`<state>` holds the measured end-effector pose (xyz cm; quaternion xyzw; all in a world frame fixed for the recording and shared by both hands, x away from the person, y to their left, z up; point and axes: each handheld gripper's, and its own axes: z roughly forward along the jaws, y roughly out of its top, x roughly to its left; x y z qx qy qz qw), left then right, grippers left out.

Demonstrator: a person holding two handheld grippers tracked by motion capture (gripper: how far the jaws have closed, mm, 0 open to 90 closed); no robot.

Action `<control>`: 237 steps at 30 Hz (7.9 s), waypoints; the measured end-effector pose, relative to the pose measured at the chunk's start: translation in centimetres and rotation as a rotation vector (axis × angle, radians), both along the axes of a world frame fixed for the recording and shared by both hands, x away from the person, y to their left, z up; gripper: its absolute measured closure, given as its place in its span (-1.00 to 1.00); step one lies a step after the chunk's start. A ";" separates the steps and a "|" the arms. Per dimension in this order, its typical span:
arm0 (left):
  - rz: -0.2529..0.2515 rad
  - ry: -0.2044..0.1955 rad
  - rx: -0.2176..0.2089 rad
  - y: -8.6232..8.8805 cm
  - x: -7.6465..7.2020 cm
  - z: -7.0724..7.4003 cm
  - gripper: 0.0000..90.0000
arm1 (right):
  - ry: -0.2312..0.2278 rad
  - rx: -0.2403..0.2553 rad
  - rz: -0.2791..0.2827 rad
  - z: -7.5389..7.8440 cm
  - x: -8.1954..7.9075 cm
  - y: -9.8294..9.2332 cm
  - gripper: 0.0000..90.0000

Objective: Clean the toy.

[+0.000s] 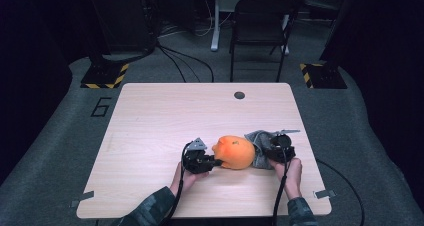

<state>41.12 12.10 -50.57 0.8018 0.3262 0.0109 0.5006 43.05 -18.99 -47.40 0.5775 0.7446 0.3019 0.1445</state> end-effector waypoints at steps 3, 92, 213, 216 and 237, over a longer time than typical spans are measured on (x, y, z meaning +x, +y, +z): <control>0.004 -0.001 0.003 0.0 -0.1 0.0 0.66 | -0.095 0.045 0.021 3.4 -1.3 -0.2 0.67; -0.034 -0.168 0.101 2.0 1.4 -0.6 -0.47 | -0.182 -0.027 0.170 4.3 -1.7 6.2 0.69; -0.021 0.169 -0.114 0.9 0.2 2.8 0.66 | -0.148 0.005 -0.055 2.8 -2.3 -4.4 0.65; -0.001 0.189 -0.093 0.6 0.3 2.0 0.66 | -0.169 0.019 -0.033 3.7 -2.5 -3.6 0.66; 0.040 0.111 0.032 -0.5 -0.2 0.4 0.46 | -0.213 0.055 0.256 5.4 -2.5 10.5 0.65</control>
